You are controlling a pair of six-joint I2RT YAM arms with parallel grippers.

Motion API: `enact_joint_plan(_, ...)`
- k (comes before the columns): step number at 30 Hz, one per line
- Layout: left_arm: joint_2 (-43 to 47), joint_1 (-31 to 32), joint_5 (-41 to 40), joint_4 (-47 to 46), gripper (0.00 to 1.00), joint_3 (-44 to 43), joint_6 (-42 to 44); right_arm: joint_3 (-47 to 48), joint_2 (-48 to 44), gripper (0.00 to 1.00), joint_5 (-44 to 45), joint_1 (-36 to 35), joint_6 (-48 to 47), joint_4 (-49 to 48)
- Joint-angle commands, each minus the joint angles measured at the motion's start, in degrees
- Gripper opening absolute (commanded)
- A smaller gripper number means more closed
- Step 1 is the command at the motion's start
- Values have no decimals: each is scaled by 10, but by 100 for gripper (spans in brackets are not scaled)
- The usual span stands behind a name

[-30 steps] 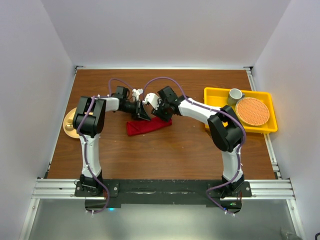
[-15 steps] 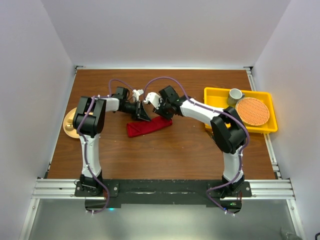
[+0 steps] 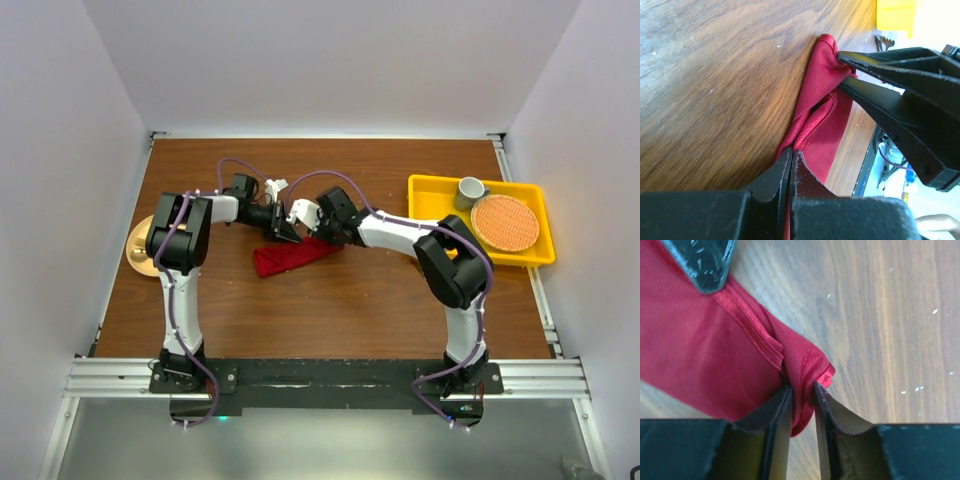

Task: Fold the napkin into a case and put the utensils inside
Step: Smooth out the smaller rectangle-folded napkin at the center of the board.

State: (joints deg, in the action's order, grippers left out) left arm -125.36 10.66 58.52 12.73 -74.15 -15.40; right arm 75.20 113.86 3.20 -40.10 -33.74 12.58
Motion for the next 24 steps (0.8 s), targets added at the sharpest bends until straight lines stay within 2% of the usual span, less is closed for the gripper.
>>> enact_joint_plan(1,-36,-9,-92,38,0,7,41,-36,-1,23,54,-12,-13,-79)
enact_joint_plan(2,-36,-9,-92,41,0,6,43,-46,-5,14,61,-14,-13,-91)
enact_joint_plan(5,-37,-11,-95,46,0,4,48,-80,-21,0,96,-26,-15,-124)
enact_joint_plan(11,-41,-15,-99,52,0,3,54,-145,-36,0,197,-52,-33,-237)
enact_joint_plan(14,-41,-16,-102,54,0,4,56,-121,-38,0,212,-53,7,-230)
enact_joint_plan(15,-41,-16,-103,54,0,5,57,-108,-40,2,205,-53,20,-189)
enact_joint_plan(16,-41,-16,-104,55,0,5,58,-94,-42,11,187,-53,33,-166)
enact_joint_plan(19,-41,-16,-104,55,0,5,62,-48,-51,25,157,-52,75,-95)
enact_joint_plan(22,-39,-16,-104,55,0,4,65,-15,-61,33,123,-49,96,-39)
enact_joint_plan(24,-40,-16,-104,55,0,3,67,16,-63,34,89,-39,119,12)
